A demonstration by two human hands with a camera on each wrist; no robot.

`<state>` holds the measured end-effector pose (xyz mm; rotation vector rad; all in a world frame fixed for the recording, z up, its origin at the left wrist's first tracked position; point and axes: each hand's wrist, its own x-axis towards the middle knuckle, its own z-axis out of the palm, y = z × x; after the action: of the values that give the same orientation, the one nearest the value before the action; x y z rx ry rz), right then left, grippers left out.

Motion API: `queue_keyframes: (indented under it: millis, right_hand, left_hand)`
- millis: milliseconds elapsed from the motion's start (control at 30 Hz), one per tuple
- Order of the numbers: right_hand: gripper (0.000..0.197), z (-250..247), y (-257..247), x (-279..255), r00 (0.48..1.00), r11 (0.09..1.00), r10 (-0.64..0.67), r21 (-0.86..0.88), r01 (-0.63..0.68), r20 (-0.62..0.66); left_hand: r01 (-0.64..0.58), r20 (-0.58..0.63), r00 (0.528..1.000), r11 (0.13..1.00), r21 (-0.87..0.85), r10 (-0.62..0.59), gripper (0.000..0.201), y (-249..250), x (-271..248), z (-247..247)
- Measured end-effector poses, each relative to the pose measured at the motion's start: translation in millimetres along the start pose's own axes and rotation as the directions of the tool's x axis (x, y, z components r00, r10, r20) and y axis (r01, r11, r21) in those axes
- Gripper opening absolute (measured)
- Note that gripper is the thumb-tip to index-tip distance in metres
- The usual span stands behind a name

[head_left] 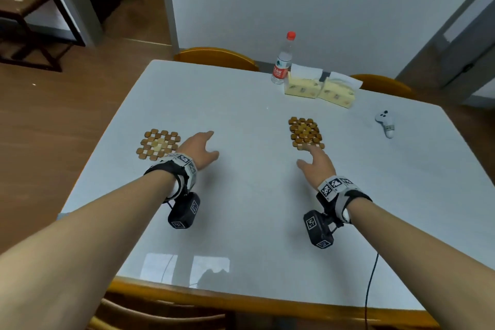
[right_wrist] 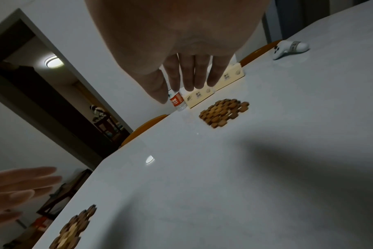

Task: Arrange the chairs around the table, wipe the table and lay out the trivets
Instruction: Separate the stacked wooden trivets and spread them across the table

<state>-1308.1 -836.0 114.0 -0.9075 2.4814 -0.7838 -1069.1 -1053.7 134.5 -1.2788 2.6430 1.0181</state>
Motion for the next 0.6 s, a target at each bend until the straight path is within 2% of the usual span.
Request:
queue_keyframes:
  millis: [300,433,600]
  right_hand:
    - [0.041,-87,134,-7,0.994,0.995,0.064,0.066,-0.07,0.086]
    - [0.039,-108,161,1,0.992,0.989,0.086,0.113,-0.096,0.089]
    - [0.034,-104,178,22,0.984,0.973,0.141,0.167,-0.157,0.104]
  left_hand:
    - [0.061,0.045,0.997,0.998,0.034,-0.062,0.064,129,-18,113]
    - [0.056,0.071,0.996,0.997,0.057,-0.06,0.063,163,-15,136]
    - [0.073,0.097,0.992,0.996,0.058,-0.079,0.061,174,7,151]
